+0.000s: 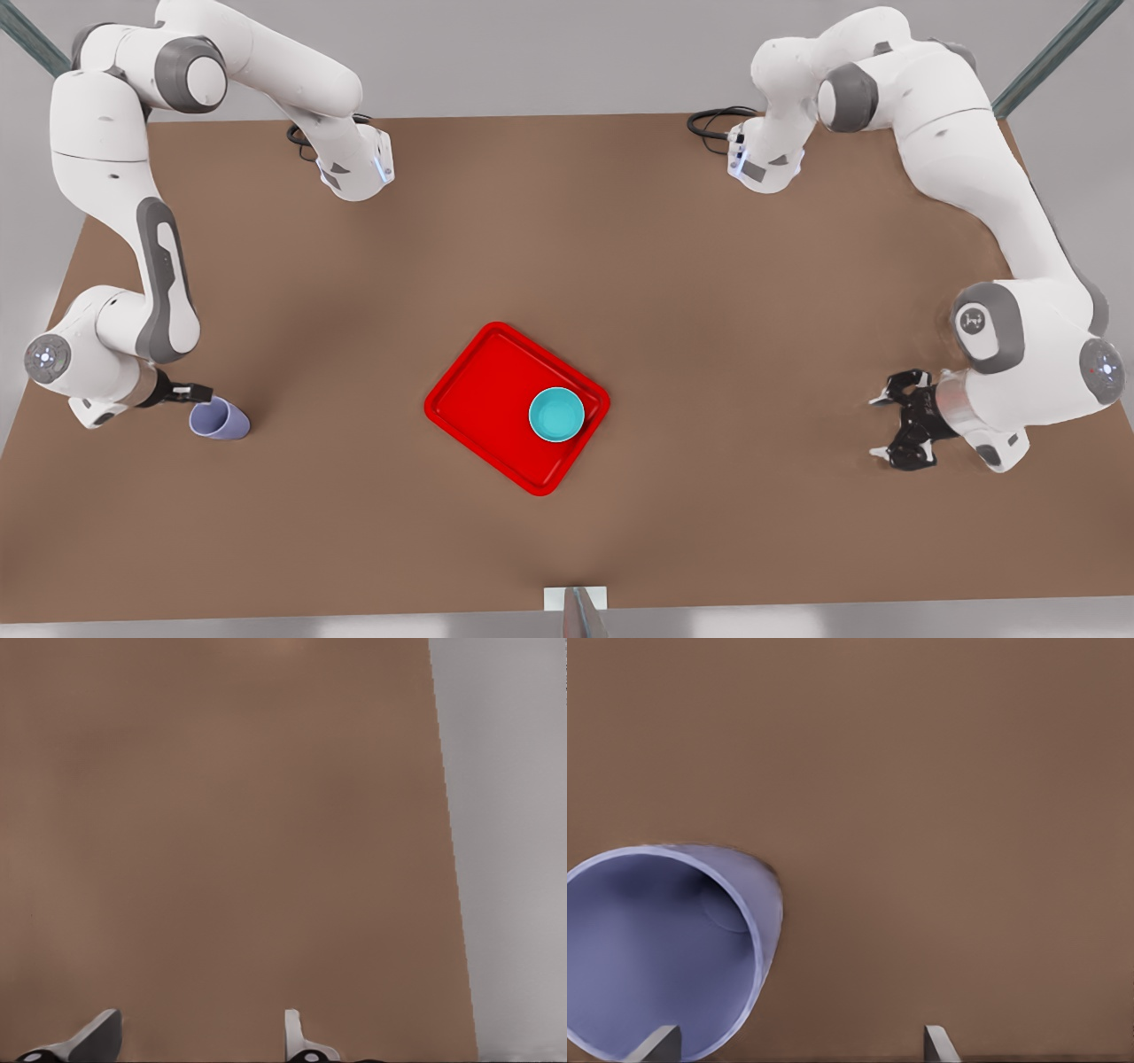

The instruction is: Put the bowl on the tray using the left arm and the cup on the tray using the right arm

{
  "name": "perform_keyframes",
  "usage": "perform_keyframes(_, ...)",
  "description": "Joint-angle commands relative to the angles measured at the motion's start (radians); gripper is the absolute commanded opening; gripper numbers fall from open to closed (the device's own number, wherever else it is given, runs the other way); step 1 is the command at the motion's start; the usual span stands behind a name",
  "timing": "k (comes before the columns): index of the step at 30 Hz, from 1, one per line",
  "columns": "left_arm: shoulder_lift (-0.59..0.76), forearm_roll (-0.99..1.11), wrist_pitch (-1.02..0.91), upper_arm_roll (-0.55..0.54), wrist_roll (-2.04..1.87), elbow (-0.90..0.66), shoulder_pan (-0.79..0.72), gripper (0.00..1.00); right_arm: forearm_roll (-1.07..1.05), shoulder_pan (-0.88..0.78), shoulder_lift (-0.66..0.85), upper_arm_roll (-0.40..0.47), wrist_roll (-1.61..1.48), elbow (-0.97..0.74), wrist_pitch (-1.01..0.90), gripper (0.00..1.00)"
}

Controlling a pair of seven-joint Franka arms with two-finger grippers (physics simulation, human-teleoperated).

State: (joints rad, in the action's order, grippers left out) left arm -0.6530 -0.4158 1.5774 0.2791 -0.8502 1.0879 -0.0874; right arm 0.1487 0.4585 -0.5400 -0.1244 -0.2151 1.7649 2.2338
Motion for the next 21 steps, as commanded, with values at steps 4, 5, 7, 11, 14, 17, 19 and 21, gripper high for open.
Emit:
perform_keyframes(4, 0.202, 0.417, -0.284, -0.02, 0.735, 0.027, -0.097, 1.0, -0.004, 0.002, -0.015, 0.0, 0.008, 0.001, 0.041, 1.0)
perform_keyframes(5, 0.348, 0.423, -0.289, -0.086, 0.74, 0.133, -0.094, 1.0, -0.006, 0.002, -0.021, 0.0, 0.014, -0.001, 0.064, 1.0)
perform_keyframes(7, 0.524, 0.422, -0.137, -0.095, 0.747, 0.374, -0.08, 1.0, -0.006, 0.0, -0.035, 0.0, 0.017, -0.002, 0.085, 1.0)
perform_keyframes(11, 0.478, 0.417, -0.073, -0.093, 0.744, 0.406, -0.088, 1.0, -0.006, -0.001, -0.044, 0.0, 0.019, -0.005, 0.099, 1.0)
perform_keyframes(14, 0.477, 0.417, -0.076, -0.092, 0.74, 0.406, -0.088, 1.0, -0.004, -0.004, -0.051, 0.0, 0.03, -0.005, 0.099, 1.0)
perform_keyframes(17, 0.477, 0.419, -0.076, -0.089, 0.74, 0.406, -0.084, 1.0, 0.0, -0.004, -0.057, 0.0, 0.03, -0.007, 0.101, 1.0)
perform_keyframes(19, 0.477, 0.417, -0.079, -0.089, 0.74, 0.406, -0.083, 1.0, 0.002, -0.004, -0.057, 0.0, 0.03, -0.007, 0.099, 0.87)
perform_keyframes(21, 0.477, 0.417, -0.08, -0.089, 0.738, 0.406, -0.083, 1.0, 0.003, -0.004, -0.064, 0.002, 0.026, -0.008, 0.098, 0.52)
